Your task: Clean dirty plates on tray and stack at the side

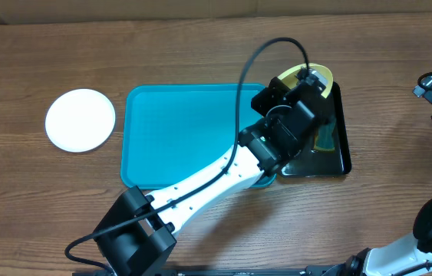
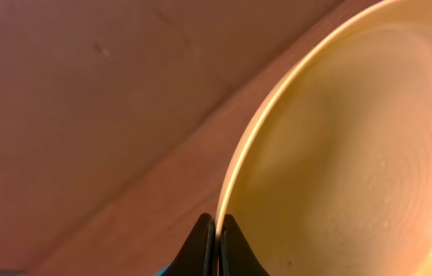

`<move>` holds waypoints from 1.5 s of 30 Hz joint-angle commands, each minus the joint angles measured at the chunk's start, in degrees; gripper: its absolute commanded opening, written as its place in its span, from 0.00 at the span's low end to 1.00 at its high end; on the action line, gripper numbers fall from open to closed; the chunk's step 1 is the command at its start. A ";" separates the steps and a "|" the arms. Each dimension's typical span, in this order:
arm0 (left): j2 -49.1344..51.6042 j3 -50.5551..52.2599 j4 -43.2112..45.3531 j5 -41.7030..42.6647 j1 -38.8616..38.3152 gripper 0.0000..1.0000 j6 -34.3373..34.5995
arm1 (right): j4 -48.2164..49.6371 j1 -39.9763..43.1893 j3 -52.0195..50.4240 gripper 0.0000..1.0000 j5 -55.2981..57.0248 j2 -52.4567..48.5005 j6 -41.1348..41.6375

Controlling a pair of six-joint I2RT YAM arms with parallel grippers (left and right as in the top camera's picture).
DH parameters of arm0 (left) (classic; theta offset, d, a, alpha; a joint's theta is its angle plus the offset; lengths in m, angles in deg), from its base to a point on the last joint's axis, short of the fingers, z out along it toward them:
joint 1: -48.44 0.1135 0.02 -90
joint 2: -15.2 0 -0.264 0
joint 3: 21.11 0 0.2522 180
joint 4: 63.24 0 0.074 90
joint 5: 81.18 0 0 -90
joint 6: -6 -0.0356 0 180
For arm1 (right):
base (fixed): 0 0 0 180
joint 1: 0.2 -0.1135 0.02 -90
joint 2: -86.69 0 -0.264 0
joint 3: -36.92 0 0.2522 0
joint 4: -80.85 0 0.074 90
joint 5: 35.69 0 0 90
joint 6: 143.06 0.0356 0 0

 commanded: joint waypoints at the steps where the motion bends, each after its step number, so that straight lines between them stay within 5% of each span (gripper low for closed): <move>1: -1.33 -1.60 1.73 -6.60 -1.90 0.04 -7.65 | 0.31 0.07 0.68 1.00 -0.09 0.66 0.22; 15: -1.33 -1.60 4.98 -6.99 -4.74 0.04 -8.33 | 0.31 0.07 0.68 1.00 -0.09 0.66 0.22; 21: -1.33 -1.60 2.73 -3.91 -4.24 0.04 3.54 | 0.31 0.07 0.68 1.00 -0.09 0.66 0.24; 33: -1.38 -1.62 -12.07 41.16 11.76 0.04 34.82 | 0.31 0.07 0.68 1.00 -0.09 0.66 0.22; 40: -1.49 -1.62 -16.44 72.11 29.64 0.04 39.78 | 0.31 0.07 0.68 1.00 -0.09 0.66 0.24; 45: -2.45 -1.62 -23.23 76.59 42.69 0.04 39.78 | 0.31 0.07 0.68 1.00 -0.09 0.66 0.22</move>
